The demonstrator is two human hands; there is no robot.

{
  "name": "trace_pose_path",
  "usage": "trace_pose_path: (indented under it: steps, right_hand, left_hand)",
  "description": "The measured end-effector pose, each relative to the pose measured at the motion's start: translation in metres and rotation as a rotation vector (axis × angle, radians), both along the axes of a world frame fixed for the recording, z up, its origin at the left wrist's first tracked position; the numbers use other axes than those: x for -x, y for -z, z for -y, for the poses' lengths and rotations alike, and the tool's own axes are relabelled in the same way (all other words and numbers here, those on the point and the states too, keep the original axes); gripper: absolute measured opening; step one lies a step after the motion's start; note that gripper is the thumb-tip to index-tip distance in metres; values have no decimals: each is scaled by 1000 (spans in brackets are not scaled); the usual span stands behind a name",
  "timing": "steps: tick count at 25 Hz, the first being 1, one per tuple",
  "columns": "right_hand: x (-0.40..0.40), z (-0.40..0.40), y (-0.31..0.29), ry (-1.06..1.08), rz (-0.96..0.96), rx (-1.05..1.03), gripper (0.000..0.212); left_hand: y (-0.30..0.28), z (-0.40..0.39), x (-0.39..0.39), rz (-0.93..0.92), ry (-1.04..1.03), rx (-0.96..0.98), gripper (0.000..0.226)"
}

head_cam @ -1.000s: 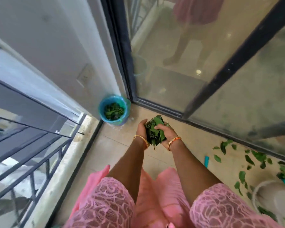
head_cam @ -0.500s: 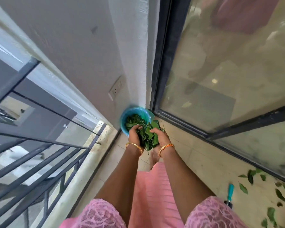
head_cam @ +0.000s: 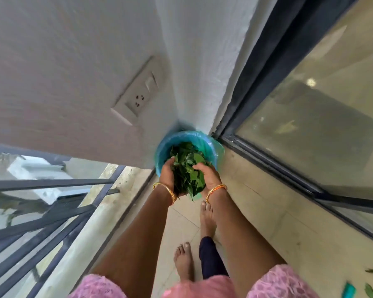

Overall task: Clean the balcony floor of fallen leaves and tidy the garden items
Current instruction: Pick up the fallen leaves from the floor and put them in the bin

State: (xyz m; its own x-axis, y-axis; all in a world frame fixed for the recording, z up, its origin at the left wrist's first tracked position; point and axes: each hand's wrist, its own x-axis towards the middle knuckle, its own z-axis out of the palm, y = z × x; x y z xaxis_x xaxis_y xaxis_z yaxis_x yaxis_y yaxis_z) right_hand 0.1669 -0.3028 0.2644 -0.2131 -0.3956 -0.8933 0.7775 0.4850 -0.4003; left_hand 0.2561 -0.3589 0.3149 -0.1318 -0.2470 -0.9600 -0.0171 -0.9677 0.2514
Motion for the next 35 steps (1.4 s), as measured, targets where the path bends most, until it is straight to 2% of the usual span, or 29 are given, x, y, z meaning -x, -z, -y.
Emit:
trace_pose_path:
  steps: [2,5,10,12,14,16,18,19,22,24,27,30,33,34,35]
  right_hand:
    - [0,15,43,-3,24,-17,60]
    - [0,25,70,12,47,-46,53]
    - [15,21,67,-1,123,-167,54]
    - [23,19,62,27,155,-178,51]
    - [27,18,52,20,162,-163,49]
    - [30,14,41,-1,136,-158,46]
    - [26,5,27,24,47,-142,27]
    - [23,-4,21,60,-67,-160,16]
    - [10,-41,7,-20,-531,-330,41]
    - [1,-78,-6,-52,-638,-379,46]
    - [-13,-143,-20,-49,-646,-468,43]
    - [-23,-214,-32,7,-624,-590,38]
    - [-18,-281,-33,-23,-593,-697,12]
    - [-15,-305,-34,-23,-569,-742,3]
    - [-11,-326,-31,26,-544,-756,8]
  left_hand:
    - [38,11,5,-4,-7,-12,49]
    - [71,16,4,11,-43,-30,55]
    - [70,14,6,109,-117,37,54]
    - [69,16,12,102,-107,30,46]
    - [74,17,15,133,-44,48,47]
    - [78,13,16,226,74,116,42]
    - [78,3,17,312,203,208,19]
    - [75,-6,18,334,270,258,13]
    - [62,-42,12,294,483,332,18]
    - [50,-69,3,280,642,352,20]
    - [26,-111,-6,246,822,348,15]
    - [22,-159,-12,321,1056,355,21]
    - [29,-207,-4,392,1356,388,8]
    - [27,-228,5,394,1482,423,12]
    - [26,-246,14,395,1608,459,18]
